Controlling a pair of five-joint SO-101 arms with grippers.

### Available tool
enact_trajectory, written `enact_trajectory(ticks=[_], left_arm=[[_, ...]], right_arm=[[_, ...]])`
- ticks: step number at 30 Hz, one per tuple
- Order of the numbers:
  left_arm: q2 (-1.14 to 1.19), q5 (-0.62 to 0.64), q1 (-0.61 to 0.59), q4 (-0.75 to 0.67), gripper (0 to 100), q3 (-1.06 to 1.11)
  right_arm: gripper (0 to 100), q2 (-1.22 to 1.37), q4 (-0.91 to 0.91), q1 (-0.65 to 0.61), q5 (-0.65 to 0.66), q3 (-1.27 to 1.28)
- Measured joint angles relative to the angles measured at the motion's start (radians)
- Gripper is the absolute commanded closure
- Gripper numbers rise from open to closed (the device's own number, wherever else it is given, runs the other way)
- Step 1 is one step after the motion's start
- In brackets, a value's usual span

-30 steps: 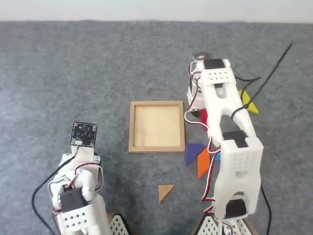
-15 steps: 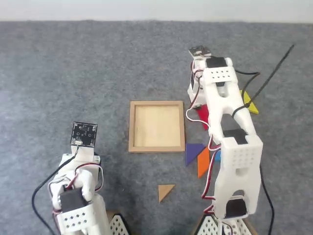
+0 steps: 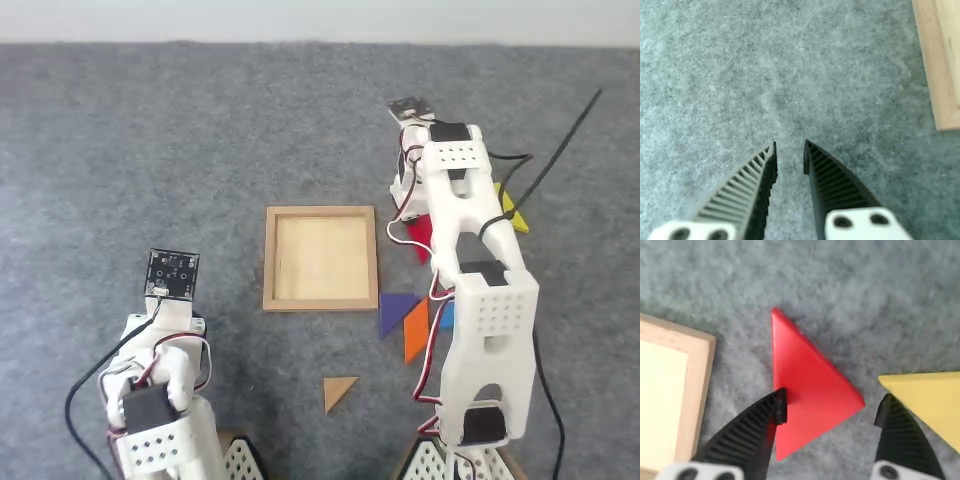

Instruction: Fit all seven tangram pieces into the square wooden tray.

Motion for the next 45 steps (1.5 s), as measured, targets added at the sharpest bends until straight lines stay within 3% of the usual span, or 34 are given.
enact_trajectory(ticks=[21, 27, 29, 35, 41, 45], left_arm=[[0.000, 0.000, 0.000, 0.000, 91, 0.000], [0.000, 0.000, 0.000, 0.000, 91, 0.000], [0.000, 0.000, 0.000, 0.000, 91, 0.000], [0.000, 0.000, 0.000, 0.000, 91, 0.000], [0.000, 0.000, 0.000, 0.000, 91, 0.000], [0.000, 0.000, 0.000, 0.000, 91, 0.000]], right_arm=[[70.4, 0.037, 0.008, -0.043, 0.080, -0.003], [53.4, 0.041, 0.037, -0.044, 0.083, -0.003], [51.7, 0.041, 0.043, -0.044, 0.081, -0.003], [52.6, 0.043, 0.061, -0.043, 0.080, -0.003], [64.9, 0.043, 0.068, -0.043, 0.074, -0.003], [67.9, 0.043, 0.063, -0.043, 0.074, 0.005]])
